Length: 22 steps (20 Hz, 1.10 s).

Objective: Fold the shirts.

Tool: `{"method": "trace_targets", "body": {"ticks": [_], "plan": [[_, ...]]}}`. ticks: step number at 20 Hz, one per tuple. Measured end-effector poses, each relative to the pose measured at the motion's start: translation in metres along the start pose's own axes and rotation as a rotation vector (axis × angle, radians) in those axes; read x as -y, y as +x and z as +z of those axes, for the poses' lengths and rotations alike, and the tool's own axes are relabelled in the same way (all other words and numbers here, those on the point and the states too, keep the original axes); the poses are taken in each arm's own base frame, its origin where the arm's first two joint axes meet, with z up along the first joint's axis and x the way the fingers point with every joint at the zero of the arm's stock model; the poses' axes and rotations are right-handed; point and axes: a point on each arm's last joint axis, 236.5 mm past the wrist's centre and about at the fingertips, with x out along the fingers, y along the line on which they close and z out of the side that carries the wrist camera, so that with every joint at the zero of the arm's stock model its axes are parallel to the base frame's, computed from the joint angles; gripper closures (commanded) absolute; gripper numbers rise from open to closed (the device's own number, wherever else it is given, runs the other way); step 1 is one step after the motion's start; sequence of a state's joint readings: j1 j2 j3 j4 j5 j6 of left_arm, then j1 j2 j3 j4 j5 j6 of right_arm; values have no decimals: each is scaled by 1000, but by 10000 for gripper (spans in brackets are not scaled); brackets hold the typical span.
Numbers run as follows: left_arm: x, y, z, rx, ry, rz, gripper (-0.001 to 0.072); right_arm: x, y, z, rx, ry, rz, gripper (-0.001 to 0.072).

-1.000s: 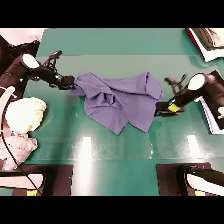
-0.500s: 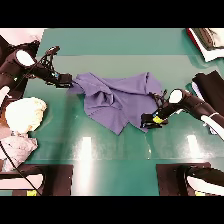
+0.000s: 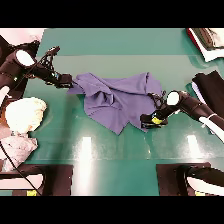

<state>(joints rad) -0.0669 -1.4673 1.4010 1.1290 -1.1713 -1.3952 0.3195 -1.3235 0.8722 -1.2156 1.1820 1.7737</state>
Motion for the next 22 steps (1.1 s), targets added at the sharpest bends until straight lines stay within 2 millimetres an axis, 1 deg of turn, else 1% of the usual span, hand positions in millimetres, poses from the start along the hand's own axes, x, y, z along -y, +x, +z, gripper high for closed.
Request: {"method": "trace_targets", "body": {"ticks": [1, 2, 3, 8, 10, 11, 12, 13, 14, 15, 16, 17, 18, 19, 21, 22], "plan": [[0, 0, 0, 0, 0, 0, 678, -1, 0, 2, 12, -3, 0, 409], [0, 0, 0, 0, 0, 0, 678, -2, 1, 3, 19, -9, -4, 524], [0, 0, 0, 0, 0, 0, 677, -3, 2, 6, 32, -20, -10, 700], [1, 0, -2, -10, 0, -3, 678, -6, 6, 7, 57, -90, -57, 698], [1, 0, -3, -13, 0, -3, 678, -5, 3, 7, 65, -98, -63, 699], [1, 0, -4, -17, 0, -4, 678, -2, -1, 6, 71, -102, -72, 698], [1, -1, -4, -17, 1, -4, 678, 2, -10, 6, 81, -101, -81, 698], [2, -3, -2, -15, 5, -5, 678, 2, -21, 9, 115, -92, -67, 698], [5, -7, 2, -5, 12, -6, 678, 1, -34, 11, 147, -85, -48, 698], [8, -14, 9, 12, 23, -8, 678, 2, -52, 15, 190, -76, -35, 699], [13, -25, 18, 38, 38, -8, 678, 2, -73, 23, 253, -68, -19, 698], [18, -38, 29, 74, 58, -7, 678, 1, -99, 30, 328, -62, 3, 698], [27, -58, 43, 126, 82, -8, 678, -1, -126, 37, 402, -56, 27, 699], [37, -79, 56, 183, 108, -10, 678, -2, -157, 46, 492, -52, 43, 699], [61, -135, 80, 320, 169, -9, 678, -4, -232, 58, 707, -60, 76, 699], [76, -169, 89, 400, 203, -8, 678, -5, -270, 61, 811, -64, 87, 699]]}}
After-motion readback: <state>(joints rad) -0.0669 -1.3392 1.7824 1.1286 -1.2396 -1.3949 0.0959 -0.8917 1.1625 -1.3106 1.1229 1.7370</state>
